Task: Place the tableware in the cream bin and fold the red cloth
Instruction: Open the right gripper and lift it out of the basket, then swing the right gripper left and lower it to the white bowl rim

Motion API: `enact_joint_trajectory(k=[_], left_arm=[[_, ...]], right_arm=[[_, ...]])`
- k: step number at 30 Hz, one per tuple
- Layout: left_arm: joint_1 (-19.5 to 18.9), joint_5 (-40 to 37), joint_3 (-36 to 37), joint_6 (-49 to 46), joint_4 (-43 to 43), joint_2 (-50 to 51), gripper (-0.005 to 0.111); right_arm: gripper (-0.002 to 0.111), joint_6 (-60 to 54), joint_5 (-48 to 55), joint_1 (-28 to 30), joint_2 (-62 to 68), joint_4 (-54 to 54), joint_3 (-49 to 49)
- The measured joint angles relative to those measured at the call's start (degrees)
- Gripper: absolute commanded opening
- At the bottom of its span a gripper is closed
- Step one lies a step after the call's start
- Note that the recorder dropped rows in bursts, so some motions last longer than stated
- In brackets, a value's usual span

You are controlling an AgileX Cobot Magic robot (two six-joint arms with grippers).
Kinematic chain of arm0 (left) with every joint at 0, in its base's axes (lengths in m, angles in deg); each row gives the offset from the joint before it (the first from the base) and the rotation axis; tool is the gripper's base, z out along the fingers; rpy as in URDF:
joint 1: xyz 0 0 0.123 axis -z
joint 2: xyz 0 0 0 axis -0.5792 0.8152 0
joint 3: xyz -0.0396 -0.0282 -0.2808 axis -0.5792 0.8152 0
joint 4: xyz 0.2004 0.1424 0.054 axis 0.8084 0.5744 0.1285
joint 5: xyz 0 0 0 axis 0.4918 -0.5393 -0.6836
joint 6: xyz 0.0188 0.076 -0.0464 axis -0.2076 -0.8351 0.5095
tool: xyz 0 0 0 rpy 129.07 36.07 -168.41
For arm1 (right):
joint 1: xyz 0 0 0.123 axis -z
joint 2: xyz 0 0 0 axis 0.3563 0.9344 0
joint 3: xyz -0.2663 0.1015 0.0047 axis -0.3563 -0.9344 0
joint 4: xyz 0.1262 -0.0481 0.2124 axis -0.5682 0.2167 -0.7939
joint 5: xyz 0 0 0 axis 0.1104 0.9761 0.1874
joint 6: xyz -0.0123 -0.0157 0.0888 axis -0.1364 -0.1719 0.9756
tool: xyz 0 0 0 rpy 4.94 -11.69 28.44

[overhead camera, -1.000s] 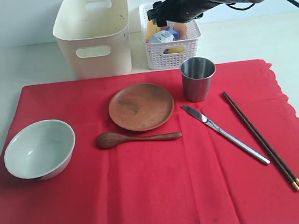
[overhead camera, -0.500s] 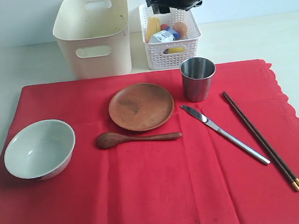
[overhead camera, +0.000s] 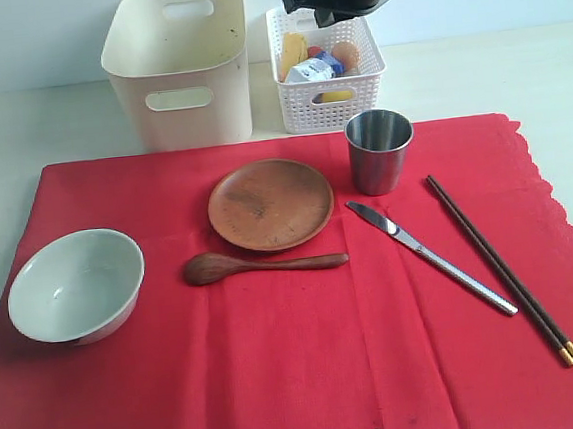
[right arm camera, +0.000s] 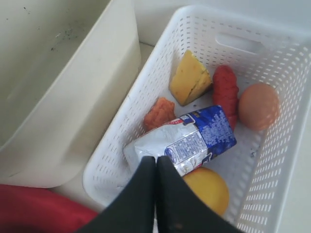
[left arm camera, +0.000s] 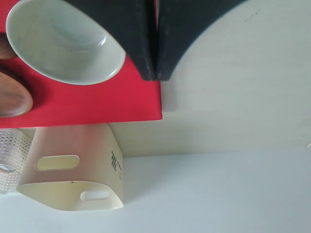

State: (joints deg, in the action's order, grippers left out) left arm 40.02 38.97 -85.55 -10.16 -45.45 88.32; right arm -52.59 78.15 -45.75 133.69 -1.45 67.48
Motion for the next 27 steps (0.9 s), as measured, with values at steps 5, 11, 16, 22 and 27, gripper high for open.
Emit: enact_joint_trajectory(k=[5,11,16,22,27], left_arm=[[0.0,0.0,0.0,0.0,0.0,0.0,0.001],[0.0,0.0,0.0,0.0,0.0,0.0,0.001],[0.0,0.0,0.0,0.0,0.0,0.0,0.001],[0.0,0.0,0.0,0.0,0.0,0.0,0.001],[0.0,0.0,0.0,0.0,0.0,0.0,0.001]], right_arm=[[0.000,0.0,1.2,0.0,-1.7,0.1,0.0],[0.000,0.0,2.1,0.0,-3.5,-0.1,0.0],[0.000,0.0,2.4,0.0,-4.7,-0.9,0.0],[0.000,-0.4,2.0,0.0,-6.2,-1.7,-0.3],[0.000,-4.3,-3.7,0.0,-9.8,-5.2,-8.2]])
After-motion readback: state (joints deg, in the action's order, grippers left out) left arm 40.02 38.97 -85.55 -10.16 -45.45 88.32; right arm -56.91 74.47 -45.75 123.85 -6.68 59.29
